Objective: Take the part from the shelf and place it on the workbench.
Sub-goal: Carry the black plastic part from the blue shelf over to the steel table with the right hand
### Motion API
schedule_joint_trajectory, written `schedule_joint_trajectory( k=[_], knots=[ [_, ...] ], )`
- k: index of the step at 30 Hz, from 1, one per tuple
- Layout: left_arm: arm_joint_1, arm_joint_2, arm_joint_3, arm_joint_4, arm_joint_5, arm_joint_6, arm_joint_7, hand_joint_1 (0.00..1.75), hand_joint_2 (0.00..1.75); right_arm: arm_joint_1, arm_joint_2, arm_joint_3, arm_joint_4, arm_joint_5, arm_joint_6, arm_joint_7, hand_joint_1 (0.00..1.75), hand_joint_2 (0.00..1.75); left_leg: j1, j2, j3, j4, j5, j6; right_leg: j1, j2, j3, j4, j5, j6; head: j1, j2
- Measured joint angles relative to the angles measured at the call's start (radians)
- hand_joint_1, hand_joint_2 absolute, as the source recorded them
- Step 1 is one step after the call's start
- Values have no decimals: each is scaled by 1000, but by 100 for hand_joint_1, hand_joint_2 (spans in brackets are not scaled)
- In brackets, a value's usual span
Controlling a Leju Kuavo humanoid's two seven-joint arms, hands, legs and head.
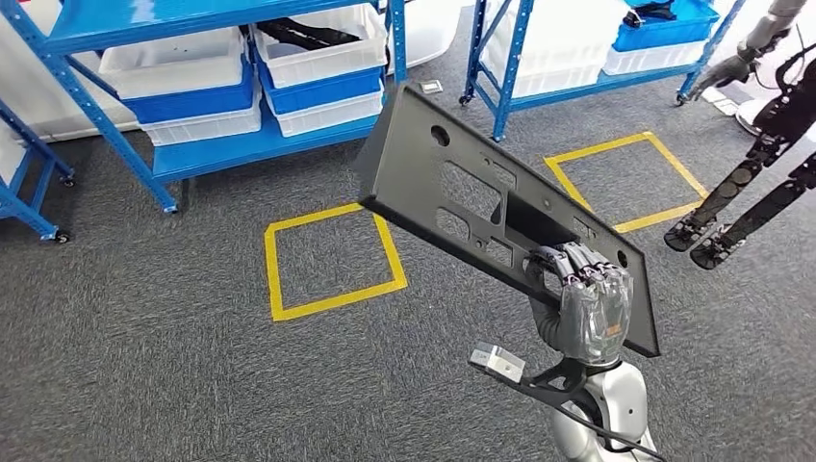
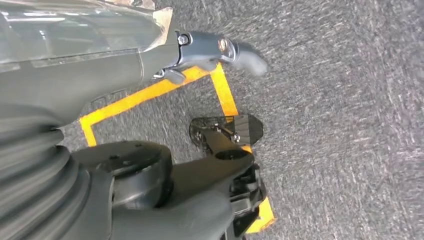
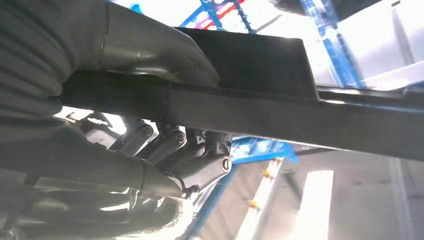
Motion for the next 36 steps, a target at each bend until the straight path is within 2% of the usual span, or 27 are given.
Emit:
schedule_joint_trajectory(
  k=[1, 3, 4, 6, 7, 8, 9, 10, 12, 13, 14, 15, 16, 17, 19, 21, 23, 24, 25, 27, 29, 30, 31, 32, 33, 34, 36],
  knots=[
    [-1, 0, -2, 0, -1, -1, 0, 0, 175, 4, 2, -1, -3, 2, 0, 4, 175, 175, 3, 6, 1, 1, -1, -3, -1, 13, -3, 2, 2, -10, -2, 0],
    [-2, 0, -4, 0, -1, -2, 0, 0, 175, 9, 5, -2, -9, 3, 0, 7, 175, 175, 12, -18, -8, 28, -28, -10, -3, 34, -8, 2, 9, -25, -4, 0],
    [-1, 0, -5, 0, -1, -2, 0, 0, 175, 10, 7, -2, -11, 4, 0, 7, 175, 175, 15, -43, -25, 70, -61, -13, -3, 45, -11, 2, 14, -32, -5, 0],
    [-1, 0, -6, 0, -1, -3, 0, 0, 175, 12, 13, -2, -15, 6, 0, 8, 175, 175, 14, -86, -82, 208, -143, -13, 2, 65, -18, 2, 20, -42, -8, 0],
    [-1, 0, -6, 0, -1, -3, 0, 0, 175, 13, 15, -2, -16, 6, 0, 8, 175, 175, 14, -93, -110, 272, -171, -11, 6, 77, -21, 2, 23, -46, -9, 0],
    [0, 0, -7, 0, -1, -3, 0, 0, 175, 15, 16, -2, -16, 6, 0, 8, 175, 175, 13, -95, -124, 307, -179, -6, 9, 89, -24, 3, 25, -48, -9, 0],
    [0, 0, -7, 0, -1, -3, 0, 0, 175, 17, 16, -2, -16, 6, 0, 8, 175, 175, 11, -97, -119, 301, -166, 1, 13, 103, -25, 3, 27, -50, -9, 0],
    [0, 0, -7, 0, -2, -4, 1, 0, 175, 18, 16, -2, -16, 6, 0, 9, 175, 175, 9, -103, -94, 255, -137, 9, 16, 116, -26, 3, 28, -51, -9, 0],
    [-1, 2, -7, 0, -6, -7, 3, 0, 175, 19, 17, -2, -19, 11, 0, 19, 175, 175, 5, -144, -19, 115, -74, 33, 20, 141, -26, 3, 33, -48, -9, 0],
    [-1, 3, -8, 0, -11, -9, 5, 0, 175, 19, 18, -2, -21, 15, 0, 28, 175, 175, 2, -163, 7, 64, -57, 41, 22, 151, -28, 4, 35, -45, -9, 0],
    [-1, 4, -9, 0, -15, -12, 8, 0, 175, 20, 19, -3, -24, 21, 1, 39, 175, 175, -1, -175, 21, 36, -50, 46, 22, 161, -31, 4, 38, -40, -9, 0],
    [-1, 5, -11, 0, -17, -18, 14, 0, 175, 22, 20, -3, -27, 28, 1, 49, 175, 175, -4, -174, 24, 28, -51, 47, 21, 169, -35, 3, 41, -34, -10, 0],
    [-2, 5, -14, 0, -17, -26, 21, 0, 175, 25, 21, -3, -31, 33, 2, 57, 175, 175, -7, -161, 24, 23, -46, 47, 20, 179, -39, 0, 46, -27, -11, 0],
    [-4, 4, -15, 0, -14, -34, 32, 0, 175, 27, 21, -3, -36, 37, 3, 63, 175, 175, -7, -148, 25, 16, -39, 47, 20, 174, -46, 4, 47, -22, -11, 0],
    [-5, 1, -16, 0, -4, -44, 53, 0, 175, 25, 22, -2, -43, 41, 4, 70, 175, 175, -5, -122, 27, -1, -25, 51, 24, 128, -76, 48, 22, -20, -8, 0],
    [-4, -2, -16, 0, 1, -49, 70, 0, 175, 19, 23, 0, -44, 42, 5, 72, 175, 175, -6, -92, 24, -7, -19, 55, 24, 78, -134, 171, -41, -22, -3, 0],
    [-2, -4, -15, 0, 9, -58, 86, 0, 175, 16, 26, 1, -41, 37, 8, 73, 175, 175, -7, -61, 19, -6, -18, 55, 20, 66, -178, 282, -84, -13, -1, 0],
    [-2, -5, -15, 0, 14, -63, 95, 0, 175, 12, 27, 1, -38, 34, 9, 73, 175, 175, -7, -46, 17, -6, -18, 55, 18, 63, -173, 287, -83, -5, -1, 0],
    [-2, -6, -14, 0, 19, -69, 106, 0, 175, 7, 28, 1, -34, 32, 10, 73, 175, 175, -7, -33, 17, -6, -18, 54, 16, 56, -144, 248, -69, 5, 0, 0],
    [-3, -9, -13, 0, 25, -87, 133, 0, 175, -12, 29, 3, -25, 30, 11, 73, 175, 175, -10, -8, 18, -3, -20, 49, 15, 17, -52, 99, -25, 16, 0, 0],
    [-6, -9, -9, 0, 31, -112, 161, 0, 175, -39, 31, 5, -10, 23, 12, 73, 175, 175, -17, 13, 19, 1, -23, 40, 20, -15, 3, -1, 3, 8, -1, 0],
    [-7, -9, -7, 0, 34, -123, 173, 0, 175, -52, 31, 6, 0, 18, 12, 72, 175, 175, -20, 23, 19, 2, -24, 35, 23, -16, 8, -15, 7, 0, -2, 0],
    [-8, -9, -5, 0, 35, -130, 178, 0, 175, -63, 31, 6, 11, 12, 12, 72, 175, 175, -21, 33, 19, 3, -23, 31, 24, -4, 3, -15, 12, -7, -3, 0],
    [-10, -8, -3, 0, 36, -134, 181, 0, 175, -73, 29, 6, 22, 8, 12, 72, 175, 175, -18, 35, 19, 5, -26, 26, 18, 7, 1, -16, 15, -14, -3, 0],
    [-12, -8, -2, 0, 37, -135, 183, 0, 175, -83, 27, 5, 33, 6, 11, 72, 175, 175, -15, 19, 15, 14, -35, 21, 13, 19, 0, -17, 19, -21, -4, 0],
    [-12, -8, 0, 0, 38, -135, 183, 0, 175, -95, 25, 4, 44, 7, 10, 72, 175, 175, -11, -10, 5, 41, -57, 15, 8, 30, -2, -19, 23, -29, -5, 0],
    [-10, -7, 3, 0, 38, -131, 184, 0, 175, -118, 22, 3, 67, 23, 8, 75, 175, 175, -5, -76, -43, 154, -125, 6, 4, 53, -7, -19, 30, -41, -10, 0]
  ],
)
